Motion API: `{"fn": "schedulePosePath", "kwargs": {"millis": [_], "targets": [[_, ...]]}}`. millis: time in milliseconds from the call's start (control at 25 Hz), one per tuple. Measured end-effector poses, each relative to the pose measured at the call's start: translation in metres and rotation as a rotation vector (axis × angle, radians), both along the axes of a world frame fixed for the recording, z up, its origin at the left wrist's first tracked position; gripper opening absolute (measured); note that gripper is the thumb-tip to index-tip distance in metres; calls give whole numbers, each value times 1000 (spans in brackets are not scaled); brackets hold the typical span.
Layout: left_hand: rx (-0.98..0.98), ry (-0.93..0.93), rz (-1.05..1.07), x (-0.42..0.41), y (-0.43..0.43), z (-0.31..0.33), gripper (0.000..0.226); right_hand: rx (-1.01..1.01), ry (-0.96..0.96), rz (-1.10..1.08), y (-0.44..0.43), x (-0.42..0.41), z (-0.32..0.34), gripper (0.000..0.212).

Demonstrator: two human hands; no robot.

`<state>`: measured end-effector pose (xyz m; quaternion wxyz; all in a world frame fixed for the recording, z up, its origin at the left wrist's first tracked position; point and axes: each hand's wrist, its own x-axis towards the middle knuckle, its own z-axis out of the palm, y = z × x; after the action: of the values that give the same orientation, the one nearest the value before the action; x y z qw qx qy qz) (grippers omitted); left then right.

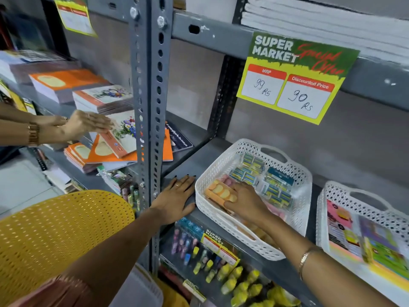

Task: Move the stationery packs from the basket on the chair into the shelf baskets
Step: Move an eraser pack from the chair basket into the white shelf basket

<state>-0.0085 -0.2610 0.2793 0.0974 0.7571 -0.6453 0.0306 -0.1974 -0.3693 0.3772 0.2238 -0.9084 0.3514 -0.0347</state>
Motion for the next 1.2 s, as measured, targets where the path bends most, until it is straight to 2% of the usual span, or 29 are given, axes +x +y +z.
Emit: {"fn": "schedulePosePath", "kwargs": {"millis": [160,320,520,680,760,840,920,960,1040,1200], "targets": [[-2,27,5,3,-1,-3,79,26,24,16,-2,6,-2,62],[9,19,7,2,-2,-2,82,-54,71,47,-4,5,-9,76],[11,11,7,0,-1,0,82,-141,126,37,-3,10,-13,83],[-5,6,8,-1,1,0,79,-144,137,32,0,6,-2,72],[-31,9,8,-1,4,-2,75,-215,10,8,10,6,13,52],[-22,10,2,-2,7,-1,72,-296,-232,8,31,2,29,36],[-36,47,-13,-1,6,2,71,-297,-457,110,66,-2,39,23],[-39,70,-21,-1,6,4,69,-269,-501,185,86,-5,35,19],[-62,85,-45,0,9,4,67,-143,-400,327,123,-11,5,21],[-104,99,-75,7,7,-6,58,-35,14,569,175,4,-126,27]]}}
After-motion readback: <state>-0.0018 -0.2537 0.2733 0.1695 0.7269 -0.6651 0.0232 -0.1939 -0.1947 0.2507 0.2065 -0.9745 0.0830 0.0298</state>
